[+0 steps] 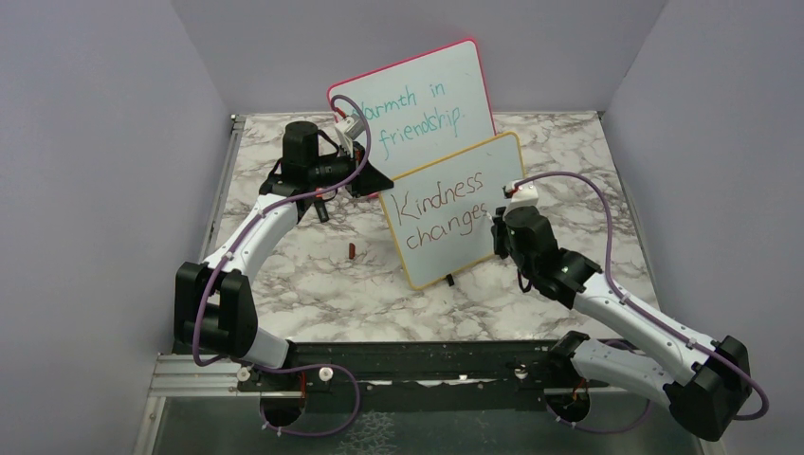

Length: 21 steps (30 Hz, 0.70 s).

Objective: Write a sentence on the whiteboard

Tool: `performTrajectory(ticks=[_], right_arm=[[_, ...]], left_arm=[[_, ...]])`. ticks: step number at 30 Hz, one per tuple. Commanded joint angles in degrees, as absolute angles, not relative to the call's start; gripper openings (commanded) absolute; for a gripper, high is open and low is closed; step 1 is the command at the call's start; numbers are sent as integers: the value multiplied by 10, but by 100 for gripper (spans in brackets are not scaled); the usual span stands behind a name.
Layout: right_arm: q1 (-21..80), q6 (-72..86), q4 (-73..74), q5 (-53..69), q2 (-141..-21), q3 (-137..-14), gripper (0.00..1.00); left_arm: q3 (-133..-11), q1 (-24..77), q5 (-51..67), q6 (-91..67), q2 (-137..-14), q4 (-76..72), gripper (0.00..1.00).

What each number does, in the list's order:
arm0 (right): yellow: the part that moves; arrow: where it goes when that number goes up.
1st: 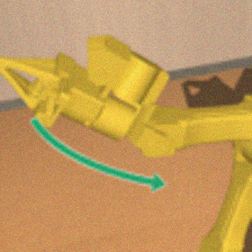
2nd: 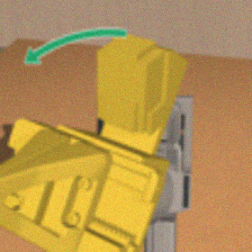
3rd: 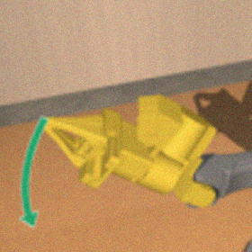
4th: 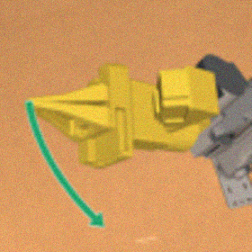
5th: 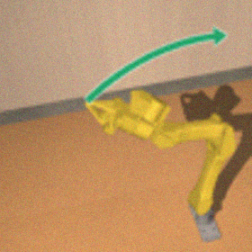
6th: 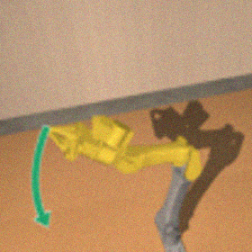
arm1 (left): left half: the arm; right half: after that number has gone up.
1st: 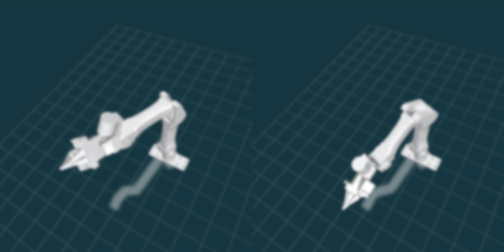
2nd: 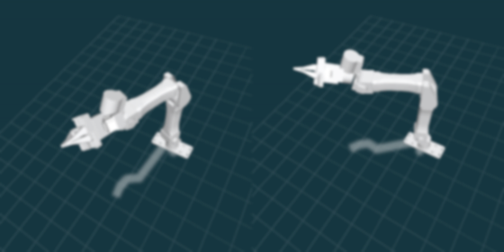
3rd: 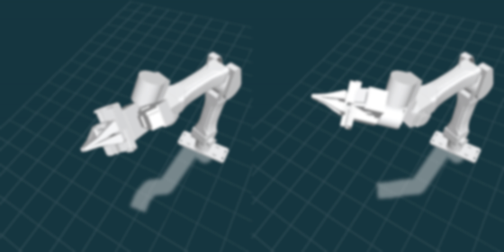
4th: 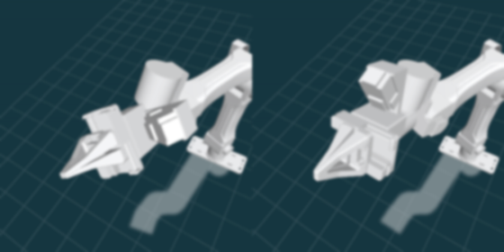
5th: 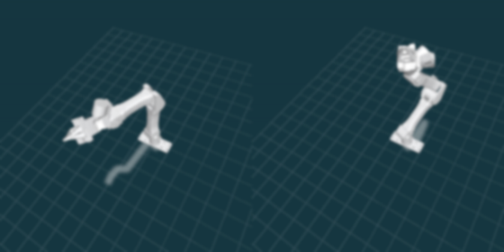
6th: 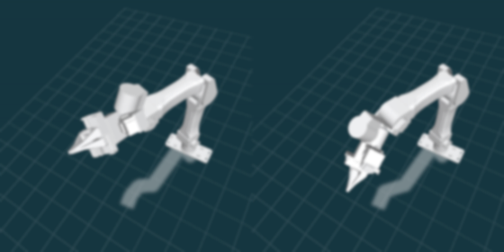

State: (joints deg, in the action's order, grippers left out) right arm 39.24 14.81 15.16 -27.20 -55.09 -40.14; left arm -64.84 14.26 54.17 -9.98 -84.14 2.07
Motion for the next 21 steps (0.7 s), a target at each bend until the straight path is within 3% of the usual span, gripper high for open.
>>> performTrajectory(ticks=[1, 21], right_arm=[[388, 157, 164, -287, -551, -392, 1], [387, 156, 171, -243, -537, -396, 1]], left_arm=[[-642, 158, 529, -77, -864, 68, 0], [-644, 158, 529, -78, -867, 68, 0]])
